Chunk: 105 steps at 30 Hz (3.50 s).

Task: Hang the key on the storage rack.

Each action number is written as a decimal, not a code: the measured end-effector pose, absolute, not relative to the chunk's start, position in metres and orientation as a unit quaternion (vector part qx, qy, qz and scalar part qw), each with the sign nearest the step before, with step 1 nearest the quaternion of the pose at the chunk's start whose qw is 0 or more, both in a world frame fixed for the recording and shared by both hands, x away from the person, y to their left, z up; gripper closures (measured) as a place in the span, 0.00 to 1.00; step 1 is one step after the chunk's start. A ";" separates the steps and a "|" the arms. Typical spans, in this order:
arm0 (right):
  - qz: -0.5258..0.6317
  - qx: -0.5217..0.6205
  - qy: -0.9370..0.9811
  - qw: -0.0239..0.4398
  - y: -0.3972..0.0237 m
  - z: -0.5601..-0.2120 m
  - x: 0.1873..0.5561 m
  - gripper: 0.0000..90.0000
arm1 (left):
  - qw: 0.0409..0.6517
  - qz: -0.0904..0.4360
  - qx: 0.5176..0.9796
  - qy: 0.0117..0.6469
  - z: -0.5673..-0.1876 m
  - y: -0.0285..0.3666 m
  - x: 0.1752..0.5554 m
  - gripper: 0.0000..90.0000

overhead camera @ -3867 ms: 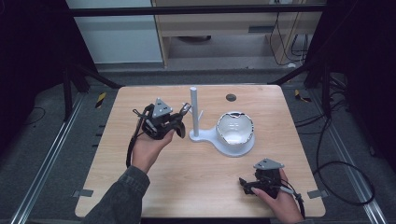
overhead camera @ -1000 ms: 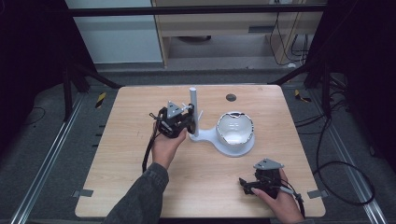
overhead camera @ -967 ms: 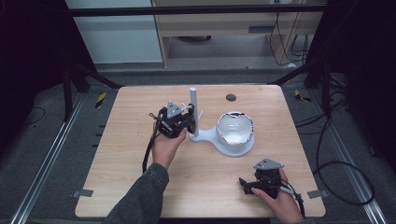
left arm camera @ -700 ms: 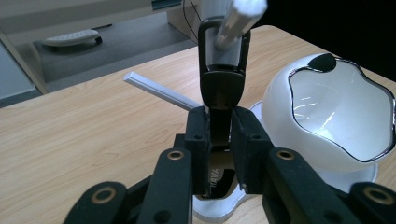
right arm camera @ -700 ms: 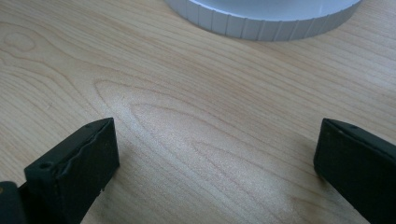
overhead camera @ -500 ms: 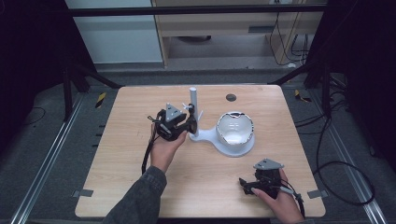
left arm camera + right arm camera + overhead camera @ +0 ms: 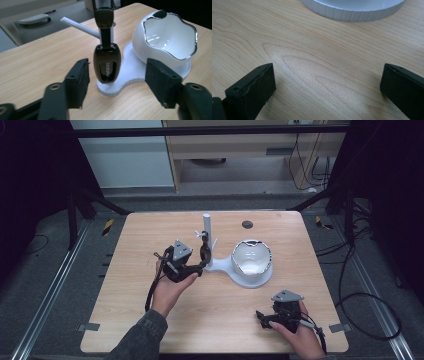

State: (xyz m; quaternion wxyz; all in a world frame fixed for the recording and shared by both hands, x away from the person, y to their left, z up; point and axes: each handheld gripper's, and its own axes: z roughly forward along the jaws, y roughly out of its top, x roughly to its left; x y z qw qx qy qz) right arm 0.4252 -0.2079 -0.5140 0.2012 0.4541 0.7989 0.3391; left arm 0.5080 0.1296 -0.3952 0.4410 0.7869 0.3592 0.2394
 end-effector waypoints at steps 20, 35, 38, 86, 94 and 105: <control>0.338 0.456 0.798 0.202 -0.208 -0.514 0.425 0.00 | 0.411 0.214 0.823 0.330 -0.405 0.151 0.459 0.08; 0.338 0.457 0.798 0.202 -0.207 -0.514 0.425 0.00 | 0.390 0.201 0.824 0.358 -0.435 0.186 0.447 0.07; 0.338 0.457 0.797 0.202 -0.207 -0.514 0.425 0.00 | 0.379 0.196 0.829 0.362 -0.444 0.196 0.444 0.07; 0.340 0.463 0.795 0.195 -0.206 -0.513 0.424 0.00 | 0.341 0.198 0.796 0.460 -0.496 0.279 0.472 0.09; 0.340 0.463 0.795 0.195 -0.206 -0.513 0.424 0.00 | 0.339 0.196 0.793 0.467 -0.500 0.281 0.474 0.09; 0.340 0.463 0.795 0.195 -0.206 -0.513 0.424 0.00 | 0.330 0.204 0.800 0.457 -0.508 0.275 0.471 0.02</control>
